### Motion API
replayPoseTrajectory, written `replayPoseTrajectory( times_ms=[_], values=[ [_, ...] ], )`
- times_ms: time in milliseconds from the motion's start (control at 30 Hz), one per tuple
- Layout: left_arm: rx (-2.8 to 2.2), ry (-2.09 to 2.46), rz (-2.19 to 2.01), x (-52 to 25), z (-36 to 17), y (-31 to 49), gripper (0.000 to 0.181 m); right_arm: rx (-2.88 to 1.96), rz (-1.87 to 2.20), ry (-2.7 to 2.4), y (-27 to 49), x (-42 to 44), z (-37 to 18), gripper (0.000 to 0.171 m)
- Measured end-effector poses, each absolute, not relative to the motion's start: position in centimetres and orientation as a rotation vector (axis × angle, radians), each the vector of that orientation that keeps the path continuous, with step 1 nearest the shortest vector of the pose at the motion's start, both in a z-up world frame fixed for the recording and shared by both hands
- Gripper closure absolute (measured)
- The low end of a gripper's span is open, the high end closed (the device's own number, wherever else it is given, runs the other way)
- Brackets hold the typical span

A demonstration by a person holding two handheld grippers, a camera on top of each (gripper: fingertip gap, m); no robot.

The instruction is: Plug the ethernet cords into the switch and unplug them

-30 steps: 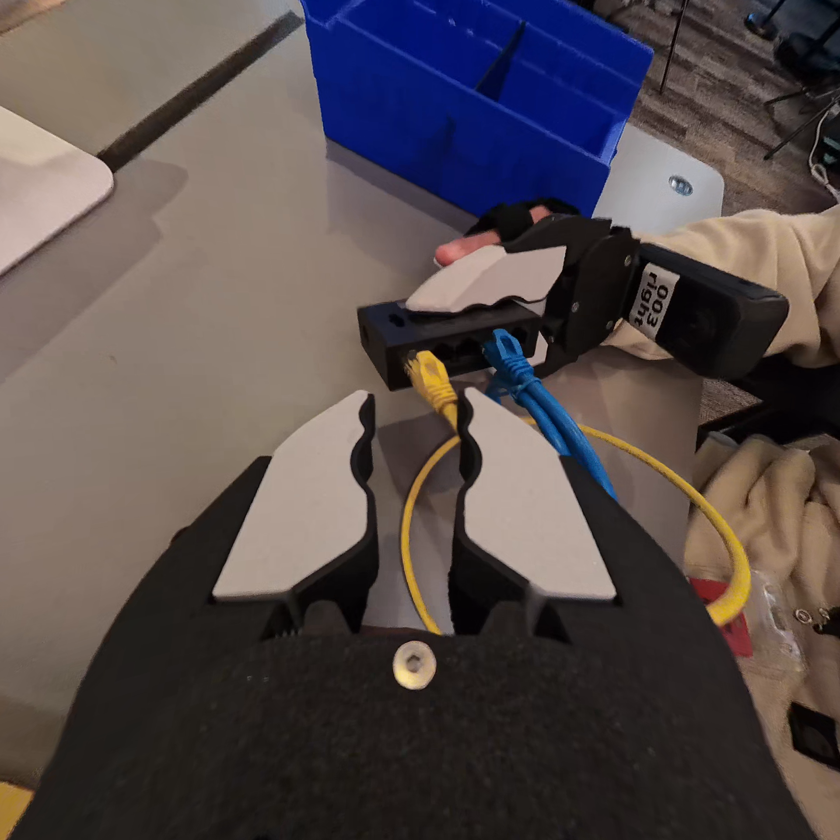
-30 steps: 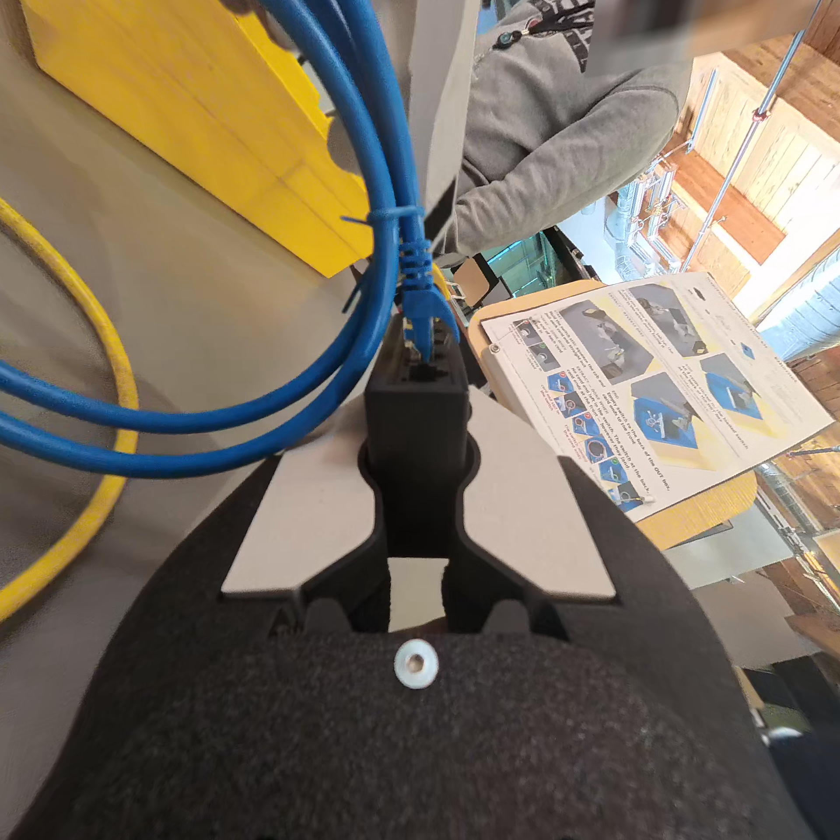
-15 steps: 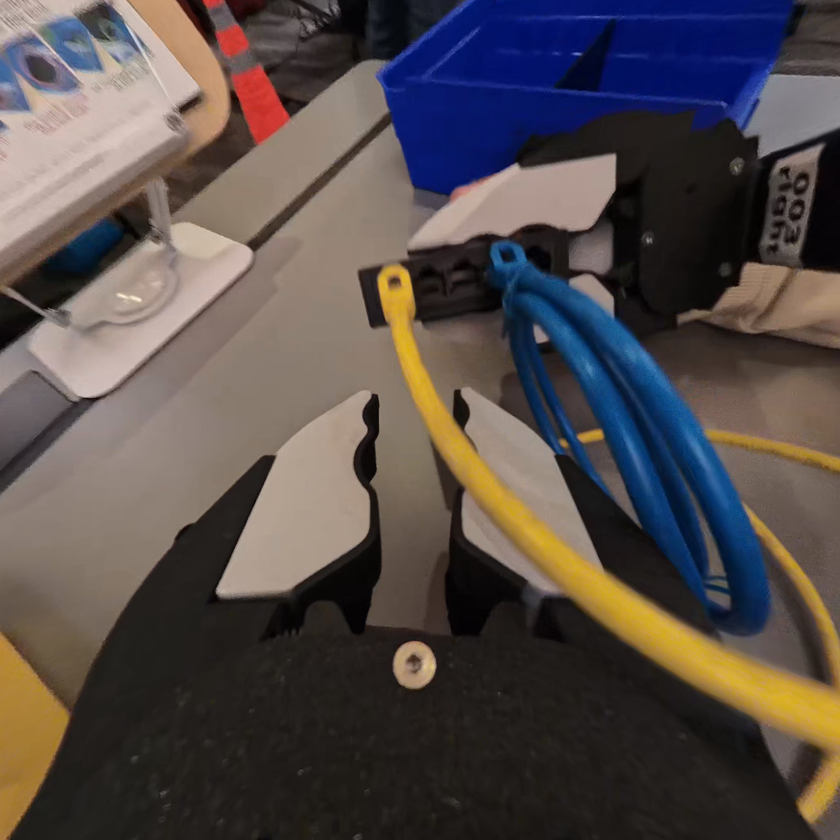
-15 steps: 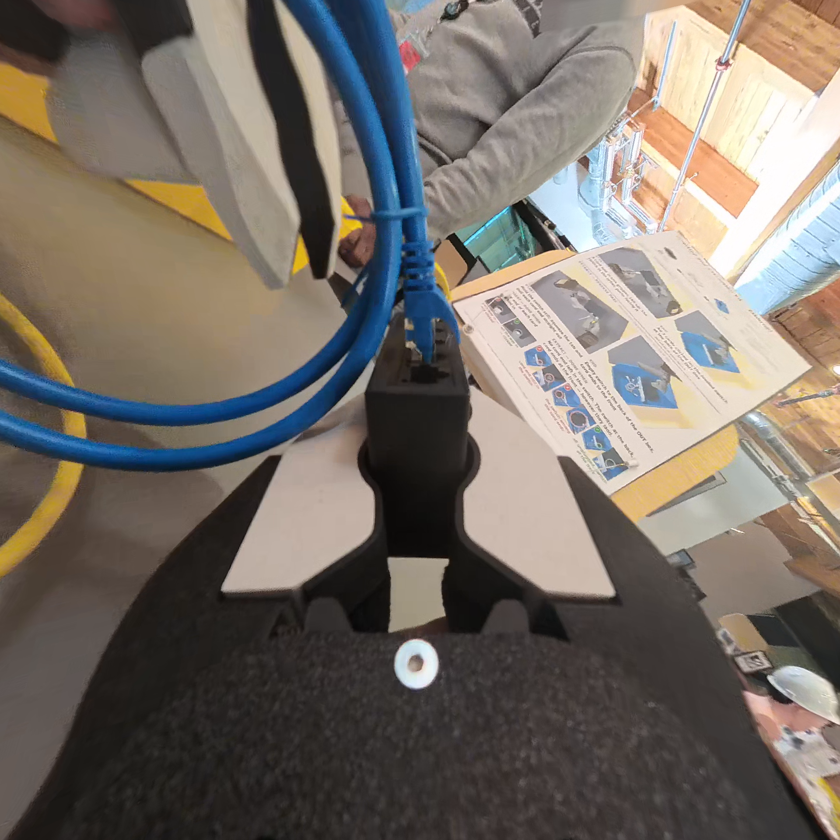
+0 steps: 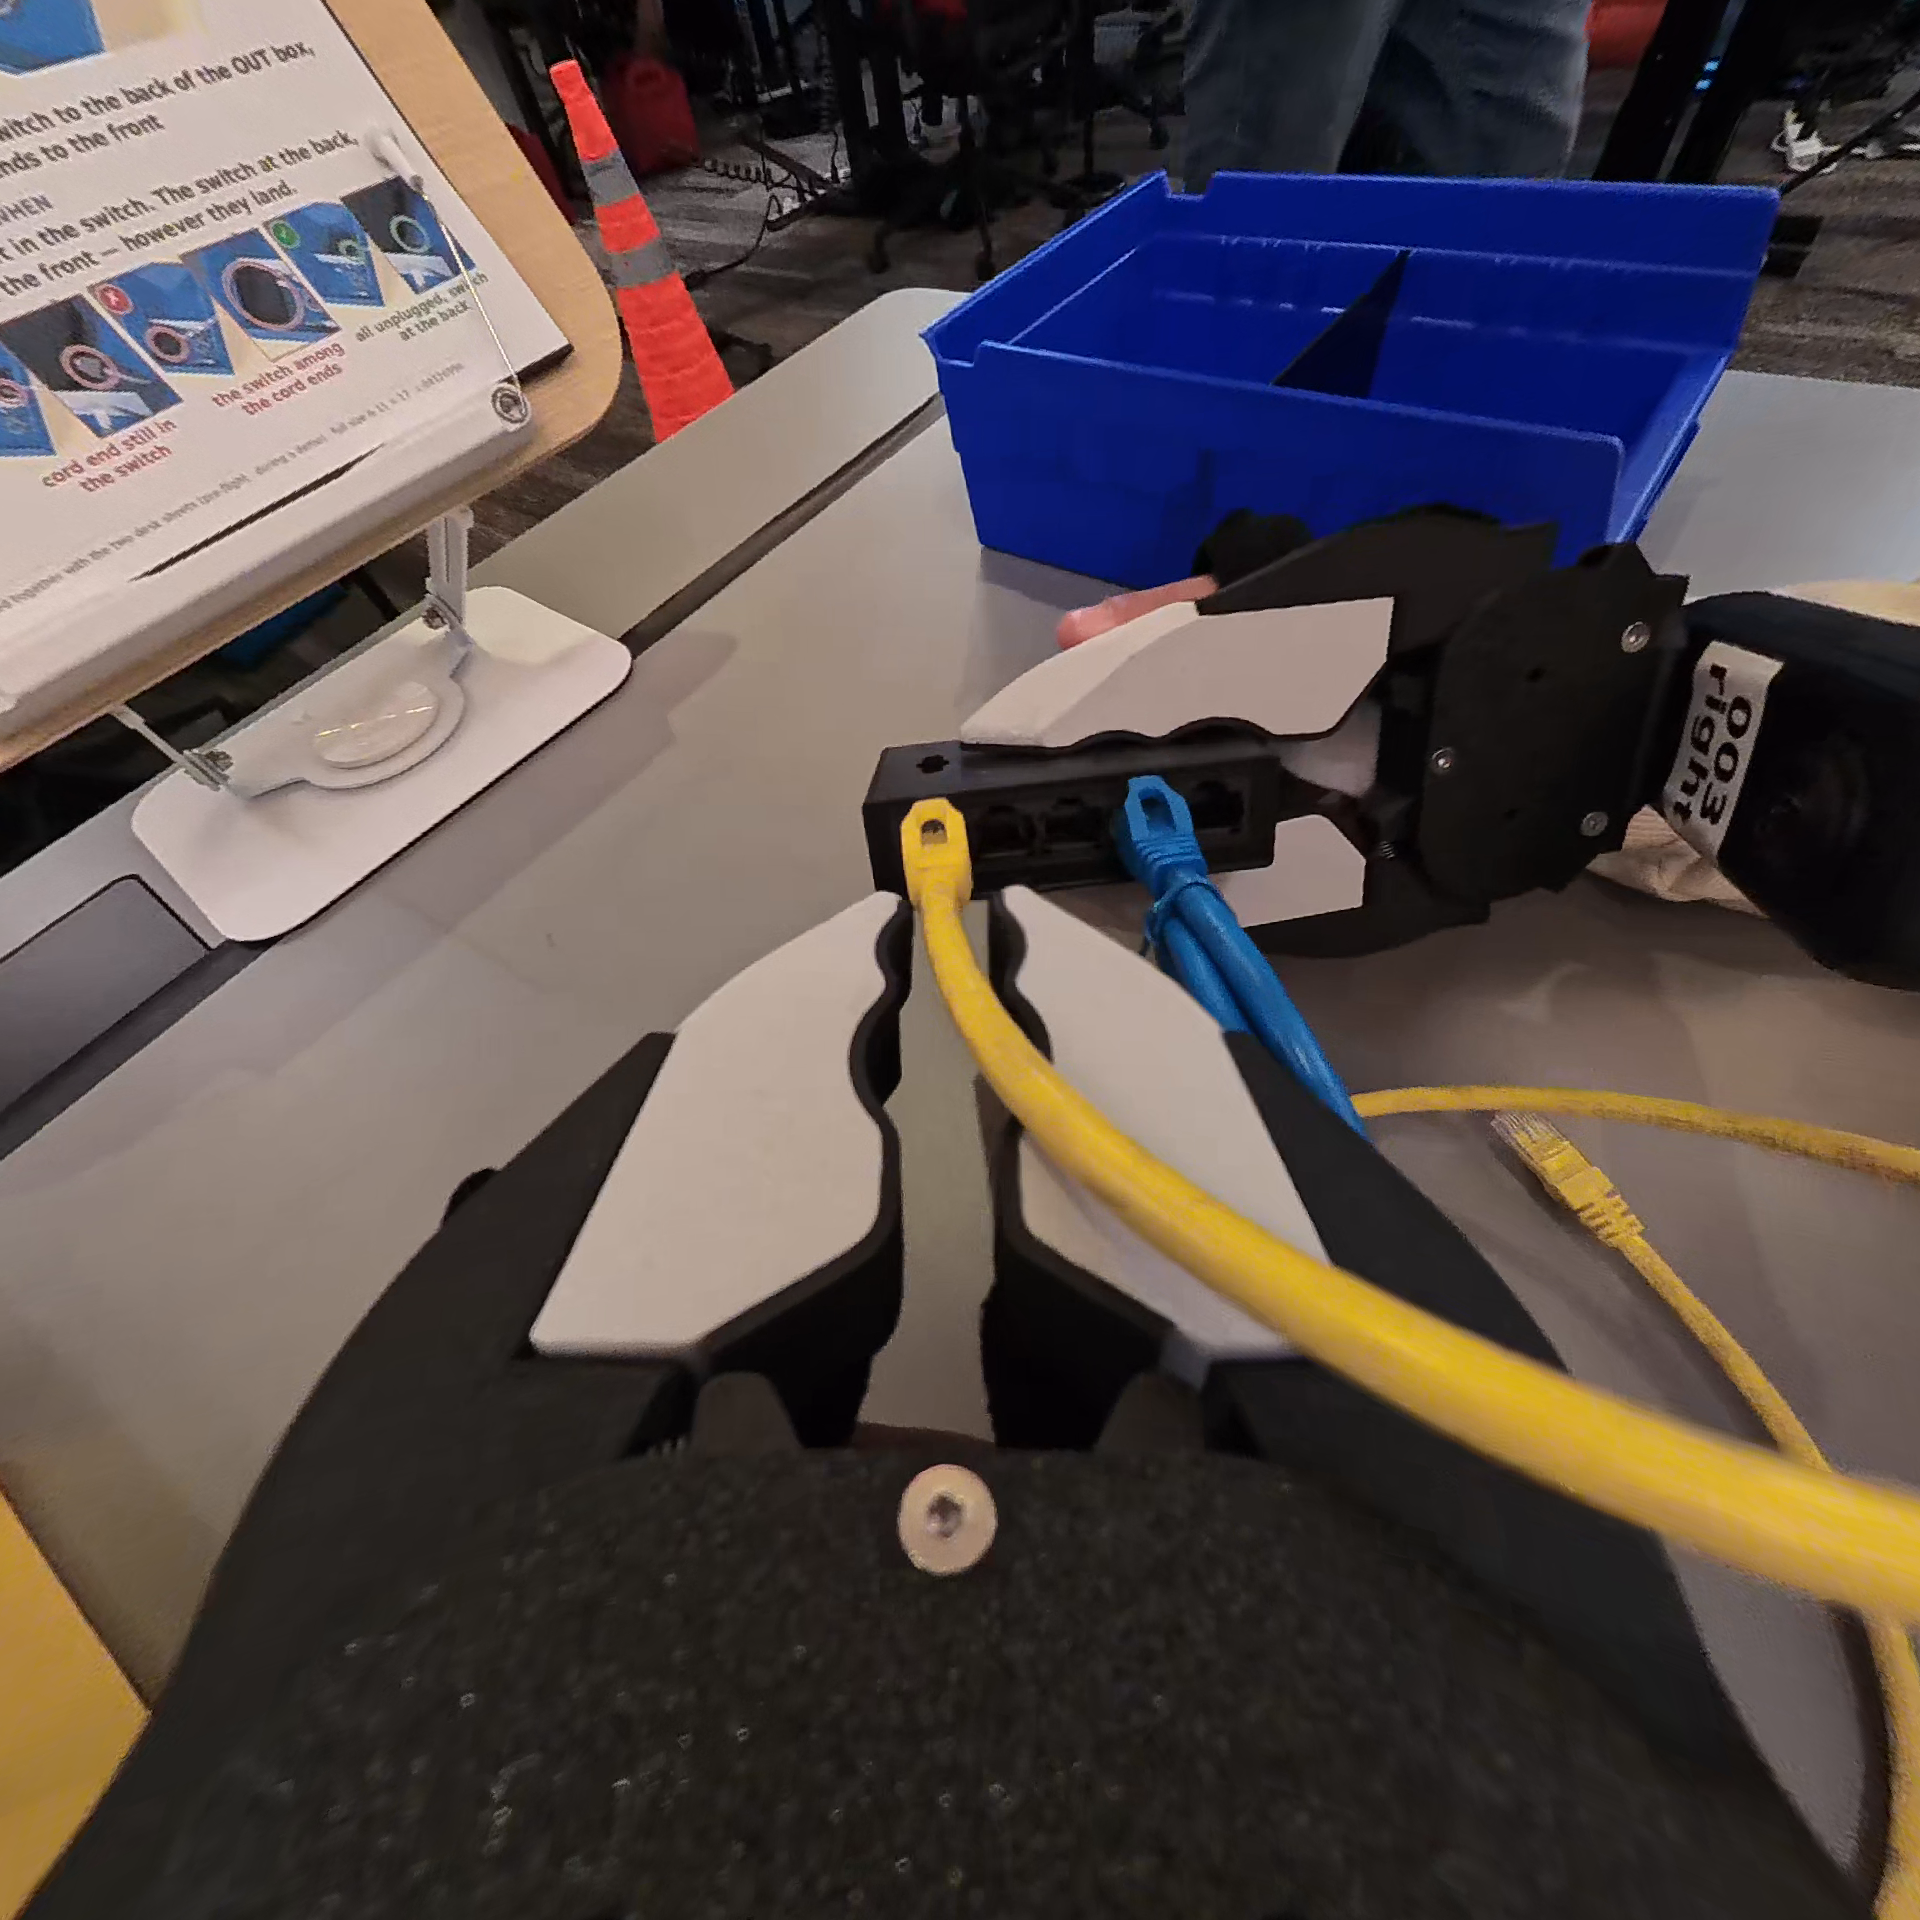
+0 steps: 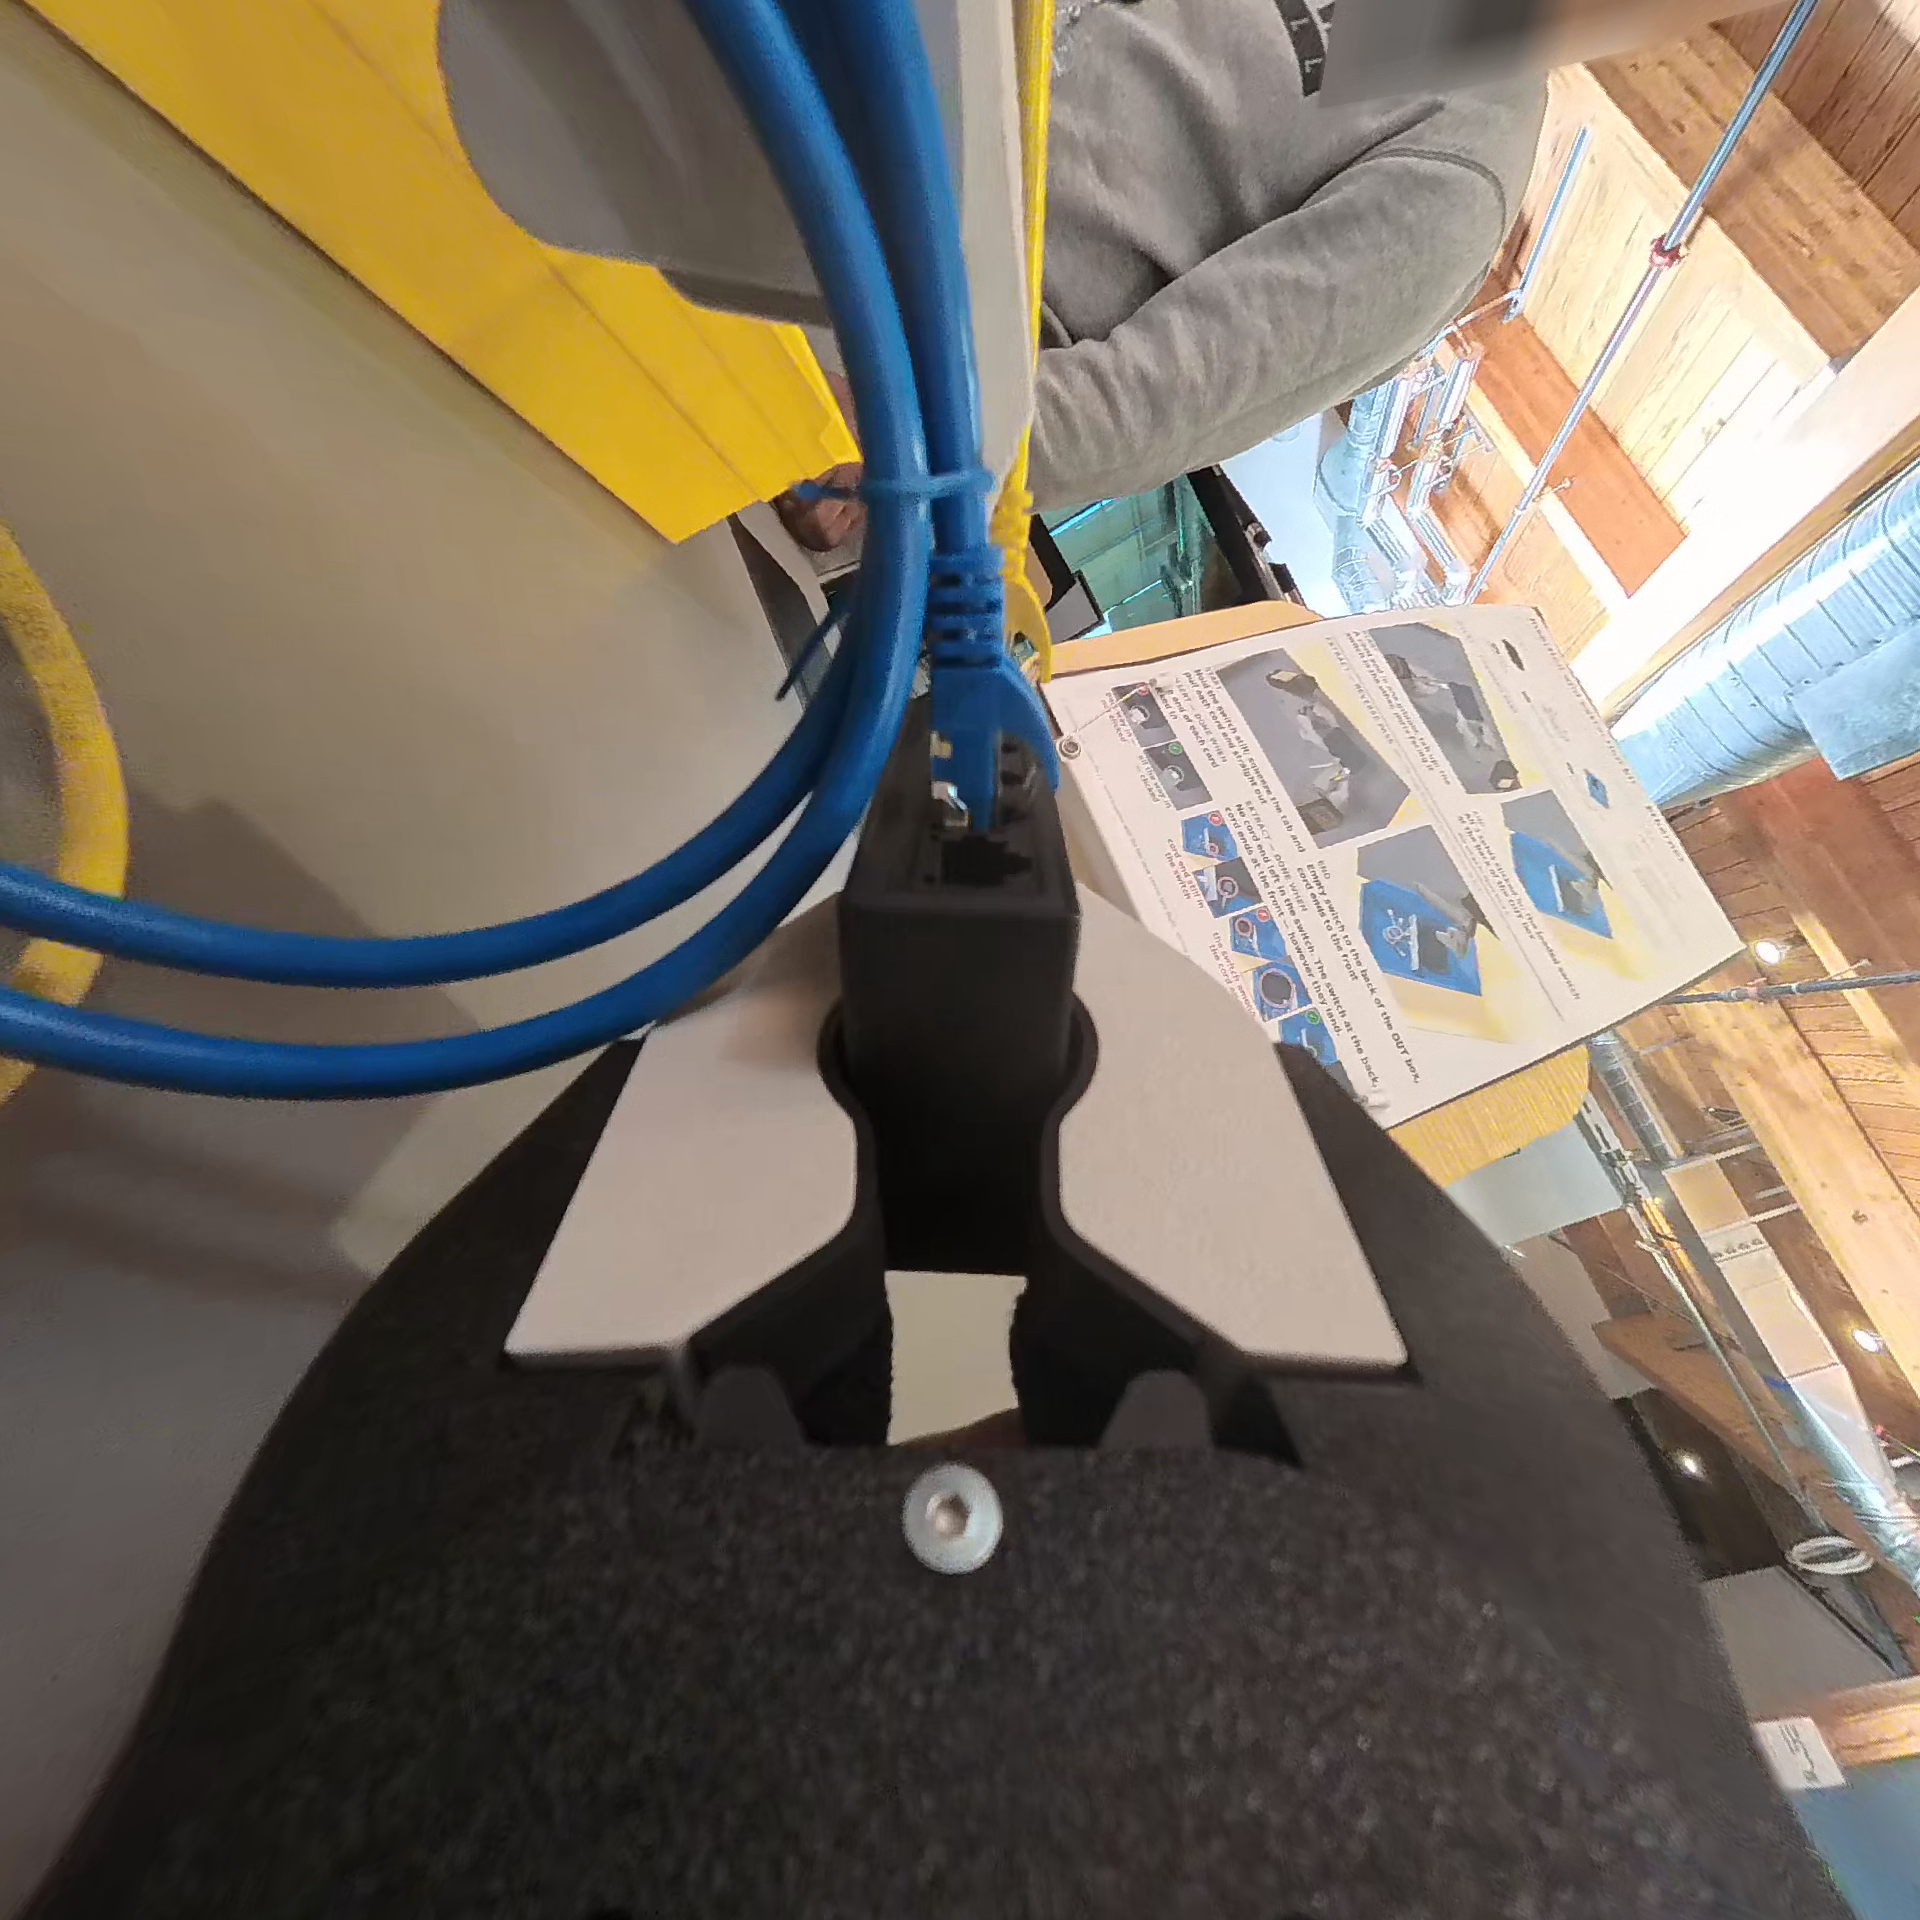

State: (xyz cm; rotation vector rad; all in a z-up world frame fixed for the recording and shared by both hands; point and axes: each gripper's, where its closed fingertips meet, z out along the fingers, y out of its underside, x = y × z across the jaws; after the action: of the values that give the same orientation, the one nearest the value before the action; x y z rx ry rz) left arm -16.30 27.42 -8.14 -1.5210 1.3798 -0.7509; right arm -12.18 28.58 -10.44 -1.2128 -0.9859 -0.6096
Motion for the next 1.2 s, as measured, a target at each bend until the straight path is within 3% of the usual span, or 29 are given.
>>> replayPoseTrajectory(
  times_ms=[67,133,267,733,1033,1133,1200],
  values=[
    [-1.522,1.373,-0.766,-16.2,-8.1,27.3,0.156,-1.215,-0.61,-0.993,28.6,-12.2,-10.6,0.141],
    [-1.531,1.372,-0.782,-16.1,-8.1,27.2,0.156,-1.216,-0.619,-1.003,28.7,-12.2,-10.8,0.141],
    [-1.541,1.329,-0.794,-16.2,-7.9,27.6,0.17,-1.196,-0.632,-1.03,28.6,-12.5,-10.9,0.141],
    [-1.579,1.322,-0.817,-16.3,-8.0,27.7,0.171,-1.357,-0.471,-1.007,28.9,-12.8,-12.0,0.141],
    [-1.598,1.347,-0.883,-16.0,-8.4,27.1,0.171,-1.413,-0.428,-1.152,28.8,-13.6,-14.2,0.117],
    [-1.611,1.332,-0.891,-15.9,-8.9,27.2,0.17,-1.408,-0.465,-1.174,29.0,-13.4,-14.7,0.121],
    [-1.607,1.297,-0.906,-16.0,-8.6,27.3,0.17,-1.372,-0.512,-1.117,29.0,-12.7,-13.5,0.137]
  ],
)
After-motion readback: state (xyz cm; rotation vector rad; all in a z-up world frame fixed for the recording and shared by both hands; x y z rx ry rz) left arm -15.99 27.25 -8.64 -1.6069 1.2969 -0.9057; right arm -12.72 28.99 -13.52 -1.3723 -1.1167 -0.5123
